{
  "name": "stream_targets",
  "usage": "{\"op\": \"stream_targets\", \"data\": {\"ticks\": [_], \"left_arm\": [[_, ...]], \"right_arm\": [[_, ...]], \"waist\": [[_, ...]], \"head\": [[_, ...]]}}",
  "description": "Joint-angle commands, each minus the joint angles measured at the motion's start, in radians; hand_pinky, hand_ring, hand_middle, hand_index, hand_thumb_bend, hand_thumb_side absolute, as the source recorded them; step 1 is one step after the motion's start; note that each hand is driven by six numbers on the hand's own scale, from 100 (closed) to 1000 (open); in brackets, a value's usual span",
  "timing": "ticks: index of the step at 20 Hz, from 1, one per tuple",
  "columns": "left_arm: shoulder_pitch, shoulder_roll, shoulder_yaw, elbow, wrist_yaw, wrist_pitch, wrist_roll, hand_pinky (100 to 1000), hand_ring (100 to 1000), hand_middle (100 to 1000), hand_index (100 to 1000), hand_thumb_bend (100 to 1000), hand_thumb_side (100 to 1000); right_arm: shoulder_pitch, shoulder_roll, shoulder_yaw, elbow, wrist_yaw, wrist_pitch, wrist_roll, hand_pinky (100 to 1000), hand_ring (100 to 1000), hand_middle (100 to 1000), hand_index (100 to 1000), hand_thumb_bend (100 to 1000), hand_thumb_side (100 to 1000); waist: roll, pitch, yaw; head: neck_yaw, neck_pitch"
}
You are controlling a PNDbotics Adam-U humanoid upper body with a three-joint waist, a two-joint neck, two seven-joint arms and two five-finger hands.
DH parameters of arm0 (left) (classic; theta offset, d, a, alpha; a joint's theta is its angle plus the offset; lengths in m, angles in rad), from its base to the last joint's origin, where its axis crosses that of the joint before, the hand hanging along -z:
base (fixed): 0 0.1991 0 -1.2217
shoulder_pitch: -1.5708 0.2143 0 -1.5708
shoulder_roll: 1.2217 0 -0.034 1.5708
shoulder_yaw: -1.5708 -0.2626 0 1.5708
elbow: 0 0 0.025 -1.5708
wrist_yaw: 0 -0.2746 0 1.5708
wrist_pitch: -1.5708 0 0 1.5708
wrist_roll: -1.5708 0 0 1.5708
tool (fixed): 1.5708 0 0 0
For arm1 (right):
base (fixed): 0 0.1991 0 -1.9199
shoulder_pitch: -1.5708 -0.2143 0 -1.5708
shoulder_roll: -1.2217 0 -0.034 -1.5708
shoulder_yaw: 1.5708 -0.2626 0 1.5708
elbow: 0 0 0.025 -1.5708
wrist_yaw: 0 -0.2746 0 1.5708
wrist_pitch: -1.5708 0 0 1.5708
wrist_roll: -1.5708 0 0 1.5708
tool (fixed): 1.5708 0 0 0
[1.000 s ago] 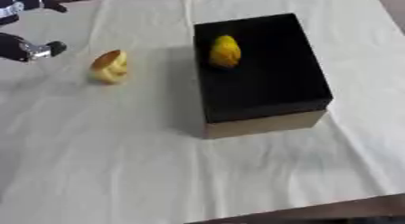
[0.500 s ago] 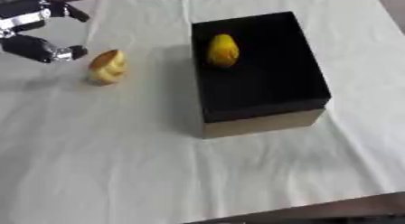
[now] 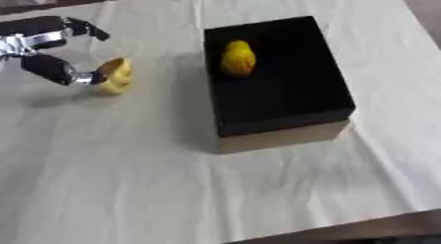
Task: Pick up objects on the table and place them in the box.
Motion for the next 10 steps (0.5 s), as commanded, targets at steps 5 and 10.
{"op": "stream_targets", "data": {"ticks": [5,10], "left_arm": [[-0.032,-0.020,-0.011,0.010,-0.096,0.007,0.023,959,945,867,950,507,575],[-0.043,-0.055,0.000,0.058,-0.214,0.063,0.112,943,934,862,944,507,512]], "right_arm": [[-0.008,-0.015,-0.004,-0.016,-0.013,0.014,0.008,971,944,558,871,100,397],[-0.012,-0.009,0.000,-0.016,-0.015,0.020,0.017,973,945,556,871,100,408]], "waist": [[-0.005,-0.015,-0.006],[-0.006,-0.012,-0.014]], "head": [[0.006,-0.018],[0.014,-0.022]]}}
